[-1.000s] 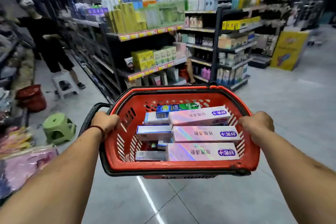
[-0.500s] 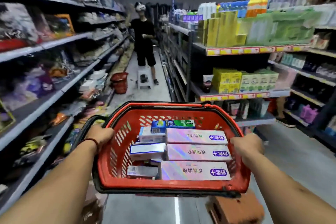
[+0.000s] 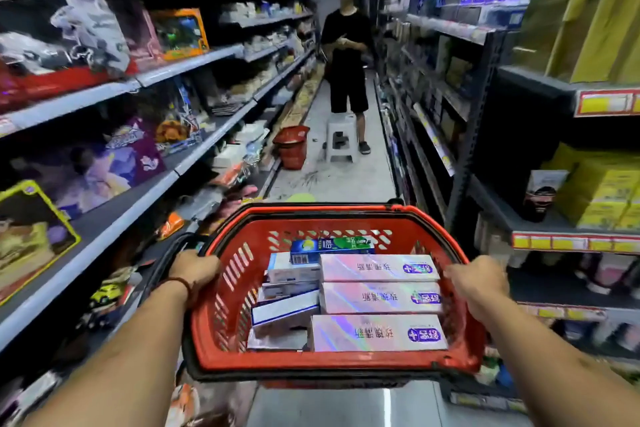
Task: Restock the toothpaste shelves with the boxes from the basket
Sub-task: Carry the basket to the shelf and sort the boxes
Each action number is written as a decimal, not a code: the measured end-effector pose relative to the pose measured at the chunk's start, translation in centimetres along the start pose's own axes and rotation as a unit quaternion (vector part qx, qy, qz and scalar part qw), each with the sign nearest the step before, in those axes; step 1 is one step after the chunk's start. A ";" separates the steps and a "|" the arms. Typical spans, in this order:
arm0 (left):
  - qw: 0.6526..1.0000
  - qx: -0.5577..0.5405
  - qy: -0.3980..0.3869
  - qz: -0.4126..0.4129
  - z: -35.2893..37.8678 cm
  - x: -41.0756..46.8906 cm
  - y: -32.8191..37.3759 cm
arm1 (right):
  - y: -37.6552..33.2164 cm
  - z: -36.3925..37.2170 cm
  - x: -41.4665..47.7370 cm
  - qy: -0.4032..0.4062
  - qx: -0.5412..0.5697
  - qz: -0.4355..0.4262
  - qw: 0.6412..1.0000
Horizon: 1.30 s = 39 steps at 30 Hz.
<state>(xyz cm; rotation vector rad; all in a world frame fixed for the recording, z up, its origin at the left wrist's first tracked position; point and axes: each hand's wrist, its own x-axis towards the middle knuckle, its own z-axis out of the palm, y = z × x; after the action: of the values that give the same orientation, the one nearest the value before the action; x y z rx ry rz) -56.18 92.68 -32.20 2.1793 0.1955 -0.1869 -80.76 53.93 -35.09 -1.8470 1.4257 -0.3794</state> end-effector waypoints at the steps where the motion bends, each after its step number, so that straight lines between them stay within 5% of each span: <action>1: 1.000 0.005 -0.007 0.001 0.6 2.3 0.9 | -0.8 1.5 1.2 0.004 0.000 0.011 1.000; 15: 0.992 0.093 -0.081 0.030 16.3 31.7 13.5 | -13.3 15.6 21.8 0.056 0.004 0.122 0.991; 28: 0.989 0.098 -0.106 0.021 32.9 52.3 26.1 | -25.3 24.9 47.1 0.054 -0.044 0.141 0.987; 39: 0.951 0.185 -0.240 0.065 50.9 77.4 38.3 | -31.0 35.0 62.4 0.129 0.004 0.271 0.954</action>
<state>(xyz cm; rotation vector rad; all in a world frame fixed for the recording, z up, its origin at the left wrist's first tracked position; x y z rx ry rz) 24.23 34.63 -47.00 2.4262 -0.2811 -0.7180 -16.16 12.70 -49.35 -1.3538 2.0286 -0.3513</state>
